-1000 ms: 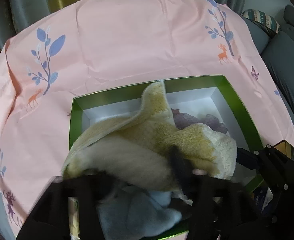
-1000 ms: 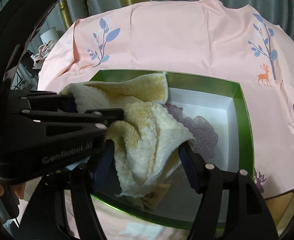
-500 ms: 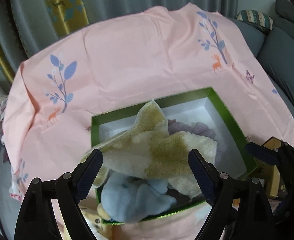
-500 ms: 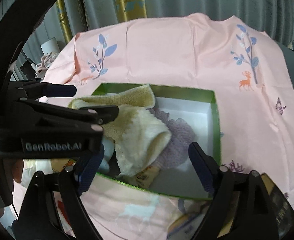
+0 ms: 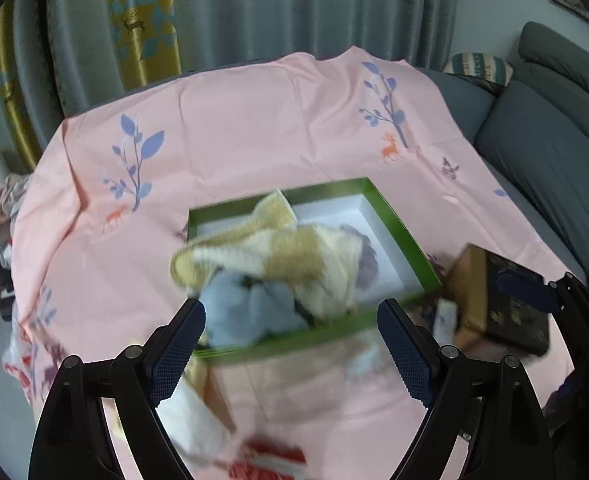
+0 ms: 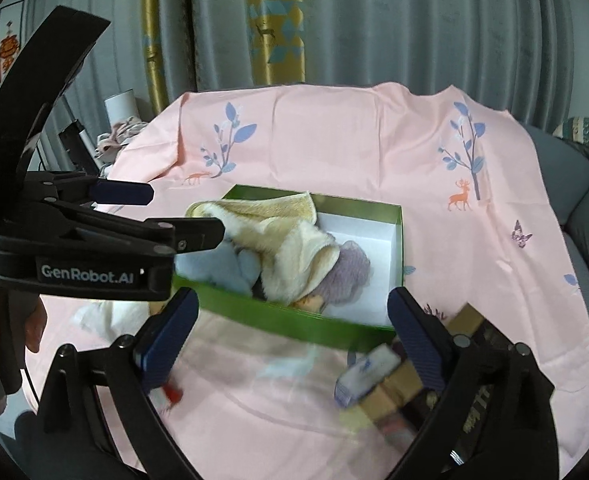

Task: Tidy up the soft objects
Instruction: 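Move the right gripper to the red-and-white knit sock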

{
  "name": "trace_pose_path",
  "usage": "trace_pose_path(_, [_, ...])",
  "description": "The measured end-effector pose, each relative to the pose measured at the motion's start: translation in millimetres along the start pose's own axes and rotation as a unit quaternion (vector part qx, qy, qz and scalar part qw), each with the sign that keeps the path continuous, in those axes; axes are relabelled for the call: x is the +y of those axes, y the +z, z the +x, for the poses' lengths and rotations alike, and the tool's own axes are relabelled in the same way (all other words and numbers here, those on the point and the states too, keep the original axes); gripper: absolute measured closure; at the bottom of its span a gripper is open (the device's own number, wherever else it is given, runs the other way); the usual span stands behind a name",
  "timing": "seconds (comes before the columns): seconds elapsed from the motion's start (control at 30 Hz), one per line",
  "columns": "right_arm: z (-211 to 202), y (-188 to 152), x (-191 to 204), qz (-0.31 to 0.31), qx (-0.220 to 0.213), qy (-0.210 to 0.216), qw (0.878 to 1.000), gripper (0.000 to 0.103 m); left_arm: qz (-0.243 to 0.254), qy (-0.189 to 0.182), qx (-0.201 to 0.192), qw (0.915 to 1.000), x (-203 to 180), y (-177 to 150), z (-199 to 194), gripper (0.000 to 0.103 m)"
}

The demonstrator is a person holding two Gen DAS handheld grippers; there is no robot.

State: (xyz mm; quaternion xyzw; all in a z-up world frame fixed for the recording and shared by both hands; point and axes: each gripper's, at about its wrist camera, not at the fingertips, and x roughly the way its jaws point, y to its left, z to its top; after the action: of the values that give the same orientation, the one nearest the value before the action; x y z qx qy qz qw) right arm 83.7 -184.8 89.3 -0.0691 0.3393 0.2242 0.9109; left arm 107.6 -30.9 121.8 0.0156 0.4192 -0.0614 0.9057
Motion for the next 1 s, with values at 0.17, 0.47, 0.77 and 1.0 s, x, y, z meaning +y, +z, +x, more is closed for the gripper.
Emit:
trace_pose_path(0.17, [-20, -23, 19, -0.025, 0.005, -0.005, 1.0, 0.007, -0.007, -0.012, 0.002, 0.9999, 2, -36, -20, 0.015])
trace_pose_path(0.47, [-22, -54, 47, -0.046, 0.032, 0.007, 0.998, 0.006, -0.044, -0.011, 0.014, 0.9989, 22, -93, -32, 0.015])
trace_pose_path(0.77, [-4, -93, 64, -0.032, 0.059, 0.052, 0.996, 0.006, -0.118, -0.036, 0.031, 0.9919, 53, -139, -20, 0.015])
trace_pose_path(1.0, [23, -124, 77, -0.019, 0.082, 0.106, 0.991, 0.006, -0.154, -0.057, 0.059, 0.9847, 66, -175, 8, 0.015])
